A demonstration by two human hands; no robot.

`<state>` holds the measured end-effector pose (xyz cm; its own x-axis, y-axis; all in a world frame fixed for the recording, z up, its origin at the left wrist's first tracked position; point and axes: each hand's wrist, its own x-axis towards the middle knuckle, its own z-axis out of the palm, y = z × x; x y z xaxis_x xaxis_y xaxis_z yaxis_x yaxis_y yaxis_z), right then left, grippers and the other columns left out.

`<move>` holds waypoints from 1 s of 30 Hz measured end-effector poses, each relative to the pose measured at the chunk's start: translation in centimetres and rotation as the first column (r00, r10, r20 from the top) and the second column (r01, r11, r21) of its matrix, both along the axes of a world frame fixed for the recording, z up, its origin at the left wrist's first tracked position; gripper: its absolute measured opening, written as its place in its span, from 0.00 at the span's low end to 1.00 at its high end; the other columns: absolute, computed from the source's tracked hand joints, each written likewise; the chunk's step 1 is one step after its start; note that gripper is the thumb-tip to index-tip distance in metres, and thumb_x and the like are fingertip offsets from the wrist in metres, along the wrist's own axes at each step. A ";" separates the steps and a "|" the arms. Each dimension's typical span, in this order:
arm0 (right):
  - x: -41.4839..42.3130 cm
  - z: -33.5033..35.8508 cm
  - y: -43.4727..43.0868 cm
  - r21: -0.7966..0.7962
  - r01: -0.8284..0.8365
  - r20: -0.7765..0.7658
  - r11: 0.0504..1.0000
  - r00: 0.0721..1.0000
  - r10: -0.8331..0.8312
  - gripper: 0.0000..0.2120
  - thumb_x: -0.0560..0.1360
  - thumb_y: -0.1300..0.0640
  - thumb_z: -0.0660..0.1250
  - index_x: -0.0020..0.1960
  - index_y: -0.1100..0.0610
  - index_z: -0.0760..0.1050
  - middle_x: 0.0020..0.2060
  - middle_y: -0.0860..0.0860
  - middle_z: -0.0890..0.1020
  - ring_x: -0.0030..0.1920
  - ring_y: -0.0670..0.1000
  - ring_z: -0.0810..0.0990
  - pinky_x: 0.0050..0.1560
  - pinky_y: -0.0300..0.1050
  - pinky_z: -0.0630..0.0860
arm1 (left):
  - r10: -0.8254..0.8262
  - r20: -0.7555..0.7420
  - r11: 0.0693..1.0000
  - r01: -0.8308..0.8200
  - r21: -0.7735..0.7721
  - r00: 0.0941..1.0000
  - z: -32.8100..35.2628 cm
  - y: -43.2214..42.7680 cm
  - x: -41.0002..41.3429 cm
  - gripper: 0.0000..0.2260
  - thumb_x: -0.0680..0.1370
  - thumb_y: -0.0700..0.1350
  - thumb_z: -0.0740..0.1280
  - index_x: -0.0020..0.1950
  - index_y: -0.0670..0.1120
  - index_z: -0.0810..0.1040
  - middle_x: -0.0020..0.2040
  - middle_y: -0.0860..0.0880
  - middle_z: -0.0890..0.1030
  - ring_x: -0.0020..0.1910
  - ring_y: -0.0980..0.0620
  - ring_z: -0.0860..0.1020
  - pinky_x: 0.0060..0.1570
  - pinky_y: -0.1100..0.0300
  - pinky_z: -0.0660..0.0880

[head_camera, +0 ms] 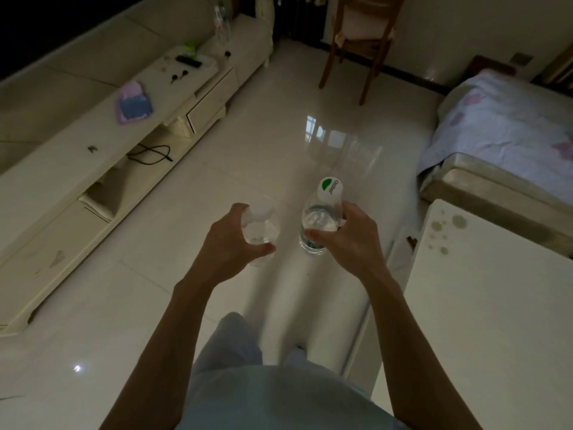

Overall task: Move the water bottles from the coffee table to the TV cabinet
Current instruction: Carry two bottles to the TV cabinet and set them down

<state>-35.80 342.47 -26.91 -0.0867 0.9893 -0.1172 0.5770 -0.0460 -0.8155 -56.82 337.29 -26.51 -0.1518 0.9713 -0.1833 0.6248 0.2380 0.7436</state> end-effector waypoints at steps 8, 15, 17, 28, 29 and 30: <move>-4.4 -0.5 9.8 -0.006 -0.012 0.028 1.000 1.000 0.013 0.30 0.63 0.50 0.80 0.62 0.53 0.75 0.52 0.48 0.81 0.50 0.48 0.80 0.51 0.39 0.76 | -0.021 0.021 1.000 0.021 0.023 1.000 -1.1 9.7 -3.8 0.34 0.65 0.52 0.78 0.67 0.47 0.67 0.61 0.51 0.76 0.51 0.58 0.71 0.49 0.66 0.66; -10.9 -0.5 19.2 -0.049 0.007 0.013 0.999 1.000 -0.006 0.28 0.62 0.48 0.80 0.60 0.53 0.77 0.50 0.45 0.82 0.48 0.42 0.81 0.46 0.33 0.76 | -0.069 0.046 0.998 0.069 0.006 0.997 -1.2 20.2 -10.5 0.33 0.64 0.52 0.79 0.64 0.49 0.68 0.53 0.56 0.75 0.49 0.56 0.74 0.44 0.67 0.68; -12.9 -0.1 21.6 -0.054 0.021 -0.003 0.998 1.000 -0.022 0.26 0.62 0.49 0.80 0.58 0.51 0.77 0.49 0.44 0.82 0.48 0.41 0.81 0.44 0.32 0.75 | -0.080 0.041 0.997 0.080 0.005 0.996 -0.9 23.1 -12.6 0.33 0.63 0.52 0.79 0.63 0.49 0.68 0.53 0.55 0.76 0.49 0.55 0.75 0.44 0.66 0.68; -18.5 0.2 32.8 -0.022 0.046 -0.019 0.999 0.999 -0.046 0.31 0.61 0.49 0.81 0.61 0.53 0.77 0.52 0.46 0.82 0.50 0.44 0.81 0.50 0.39 0.79 | -0.045 0.029 0.999 0.044 0.014 0.999 -0.3 34.4 -18.9 0.31 0.63 0.52 0.79 0.61 0.50 0.69 0.52 0.56 0.76 0.47 0.55 0.75 0.38 0.72 0.66; -18.7 0.1 33.8 -0.023 0.035 -0.022 0.999 0.999 -0.036 0.32 0.61 0.49 0.81 0.62 0.54 0.76 0.53 0.46 0.82 0.50 0.44 0.81 0.49 0.36 0.78 | -0.040 0.026 0.999 0.040 0.012 0.999 -0.4 35.3 -19.1 0.31 0.63 0.52 0.79 0.61 0.50 0.69 0.51 0.56 0.76 0.47 0.55 0.75 0.38 0.73 0.66; -18.9 -0.1 34.9 -0.023 0.025 -0.025 0.999 0.999 -0.026 0.32 0.62 0.50 0.81 0.63 0.54 0.76 0.53 0.47 0.82 0.51 0.45 0.81 0.48 0.34 0.77 | -0.037 0.025 0.999 0.037 0.012 0.999 -0.4 36.2 -19.2 0.31 0.64 0.52 0.79 0.62 0.49 0.69 0.51 0.56 0.76 0.47 0.55 0.75 0.38 0.73 0.66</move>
<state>-54.72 377.40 -27.01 -0.0646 0.9884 -0.1374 0.5547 -0.0789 -0.8283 -75.99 373.54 -26.93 -0.1115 0.9782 -0.1751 0.6139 0.2063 0.7619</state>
